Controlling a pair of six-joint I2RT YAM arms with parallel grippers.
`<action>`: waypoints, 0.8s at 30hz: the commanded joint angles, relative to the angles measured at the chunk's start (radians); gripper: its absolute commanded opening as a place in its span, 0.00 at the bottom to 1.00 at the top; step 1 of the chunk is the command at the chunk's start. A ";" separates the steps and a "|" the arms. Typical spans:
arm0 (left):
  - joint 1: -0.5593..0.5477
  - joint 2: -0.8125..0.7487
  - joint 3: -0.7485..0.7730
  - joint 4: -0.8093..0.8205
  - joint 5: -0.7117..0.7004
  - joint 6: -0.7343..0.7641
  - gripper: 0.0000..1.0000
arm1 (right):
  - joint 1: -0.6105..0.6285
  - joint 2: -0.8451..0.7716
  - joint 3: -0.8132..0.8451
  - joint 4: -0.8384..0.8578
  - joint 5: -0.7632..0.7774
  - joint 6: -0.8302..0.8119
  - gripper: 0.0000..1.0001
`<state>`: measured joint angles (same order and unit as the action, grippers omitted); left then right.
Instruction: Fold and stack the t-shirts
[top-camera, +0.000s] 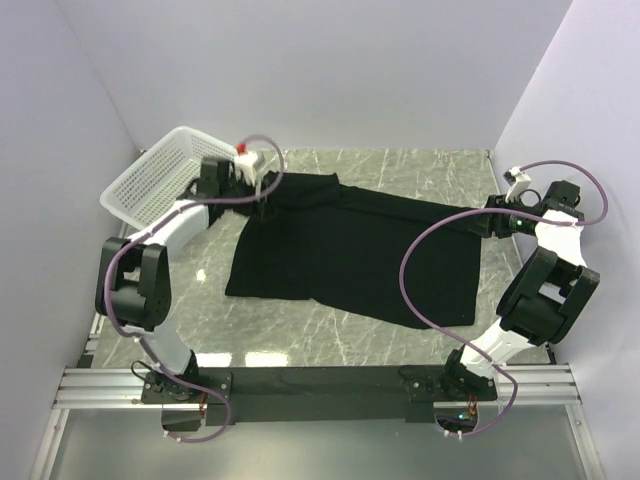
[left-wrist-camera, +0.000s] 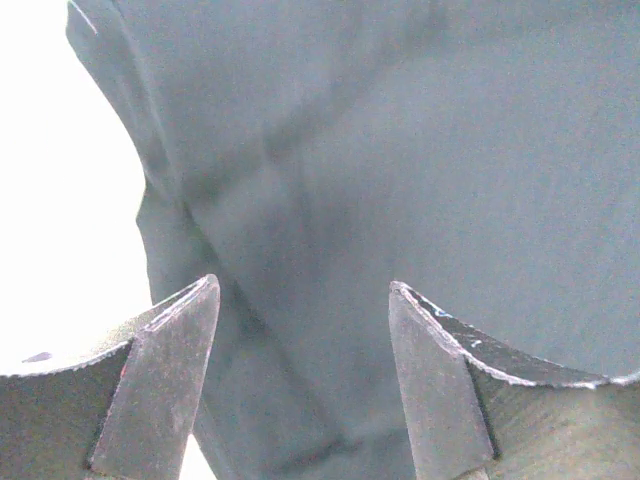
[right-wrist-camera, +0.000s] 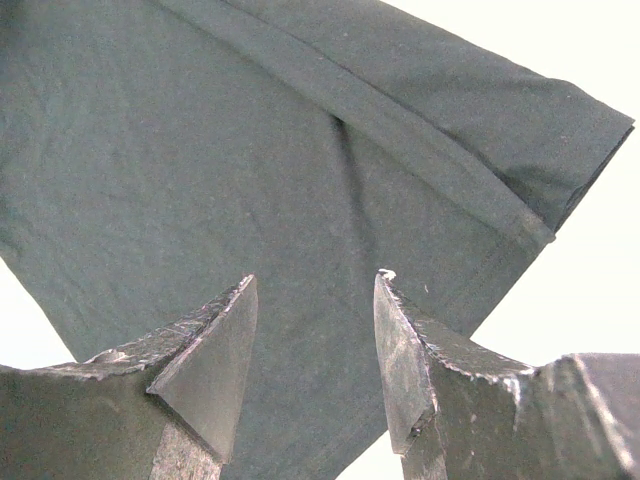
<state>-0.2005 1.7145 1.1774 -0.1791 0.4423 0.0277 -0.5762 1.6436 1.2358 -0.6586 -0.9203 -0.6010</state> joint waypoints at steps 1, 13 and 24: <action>0.012 0.017 0.158 0.191 -0.042 -0.184 0.74 | 0.015 -0.042 -0.006 -0.007 -0.022 -0.020 0.57; -0.011 0.548 0.847 -0.118 -0.215 -0.462 0.73 | 0.088 -0.053 -0.042 0.016 -0.029 0.000 0.57; -0.083 0.695 0.979 -0.166 -0.527 -0.377 0.73 | 0.090 -0.054 -0.048 0.011 -0.025 0.000 0.57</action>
<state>-0.2676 2.4214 2.0800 -0.3458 0.0360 -0.3817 -0.4892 1.6367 1.1881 -0.6540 -0.9264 -0.6029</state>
